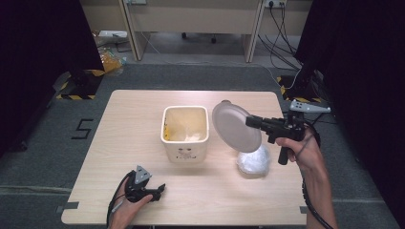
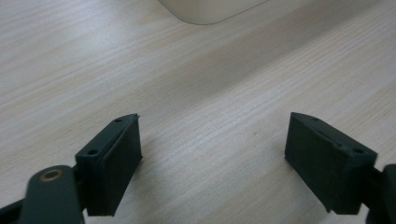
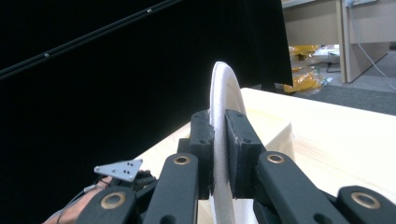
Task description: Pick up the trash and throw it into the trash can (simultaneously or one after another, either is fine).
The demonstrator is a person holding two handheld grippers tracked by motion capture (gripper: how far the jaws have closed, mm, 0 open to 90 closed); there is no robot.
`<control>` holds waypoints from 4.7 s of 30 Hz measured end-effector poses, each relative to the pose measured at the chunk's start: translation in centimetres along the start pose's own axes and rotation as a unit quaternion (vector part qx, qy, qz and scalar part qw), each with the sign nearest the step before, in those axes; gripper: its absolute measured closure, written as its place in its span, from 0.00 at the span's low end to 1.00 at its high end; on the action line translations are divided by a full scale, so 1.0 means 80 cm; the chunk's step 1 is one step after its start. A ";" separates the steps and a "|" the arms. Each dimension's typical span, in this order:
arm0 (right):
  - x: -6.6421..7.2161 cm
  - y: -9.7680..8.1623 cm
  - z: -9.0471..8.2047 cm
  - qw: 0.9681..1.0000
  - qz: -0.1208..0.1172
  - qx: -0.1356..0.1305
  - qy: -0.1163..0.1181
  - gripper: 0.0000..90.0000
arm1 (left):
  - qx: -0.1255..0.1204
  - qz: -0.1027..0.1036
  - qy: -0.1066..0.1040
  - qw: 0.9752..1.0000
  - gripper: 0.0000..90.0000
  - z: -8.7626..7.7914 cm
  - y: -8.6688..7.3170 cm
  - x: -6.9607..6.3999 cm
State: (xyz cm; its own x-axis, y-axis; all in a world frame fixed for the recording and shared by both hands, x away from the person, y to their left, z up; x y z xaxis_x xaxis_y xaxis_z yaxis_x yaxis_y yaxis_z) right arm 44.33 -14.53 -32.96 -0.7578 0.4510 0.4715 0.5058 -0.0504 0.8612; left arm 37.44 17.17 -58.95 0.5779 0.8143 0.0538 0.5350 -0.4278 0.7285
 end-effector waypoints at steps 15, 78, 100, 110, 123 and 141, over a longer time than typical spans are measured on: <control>0.024 0.054 0.060 1.000 -0.003 0.000 0.027 0.92 | -0.006 0.000 0.001 1.000 0.15 0.001 0.000 0.002; -0.077 -0.033 0.167 0.993 0.012 0.094 -0.074 0.76 | -0.007 -0.002 0.002 1.000 0.15 0.002 0.000 0.002; -0.114 -0.092 0.069 0.985 -0.005 0.089 -0.150 0.49 | -0.007 -0.003 0.003 1.000 0.15 0.002 0.000 0.002; -0.133 -0.127 0.033 0.978 -0.001 0.088 -0.190 0.42 | -0.007 -0.003 0.003 1.000 0.15 0.002 0.000 0.002; -0.143 -0.159 0.011 0.973 0.006 0.095 -0.209 0.39 | -0.007 -0.003 0.003 1.000 0.15 0.002 0.000 0.002; -0.151 -0.177 -0.011 0.966 -0.005 0.108 -0.236 0.27 | -0.007 -0.003 0.003 1.000 0.15 0.002 0.000 0.002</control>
State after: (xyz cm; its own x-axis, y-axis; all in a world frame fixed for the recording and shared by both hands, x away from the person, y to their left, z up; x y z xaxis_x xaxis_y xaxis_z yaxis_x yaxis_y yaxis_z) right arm 45.95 -20.03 -50.64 -0.5162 0.8096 0.2795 0.6122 0.1205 0.7815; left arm 37.62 17.29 -59.05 0.5712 0.8190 0.0538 0.5299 -0.4180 0.7379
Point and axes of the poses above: each handheld gripper's, and its own axes: z roughly forward along the jaws, y roughly out of its top, x roughly to its left, the point moved 10 cm from there along z, roughly forward along the jaws, and after that the axes turned 6 degrees about z, right-handed, at the moved point
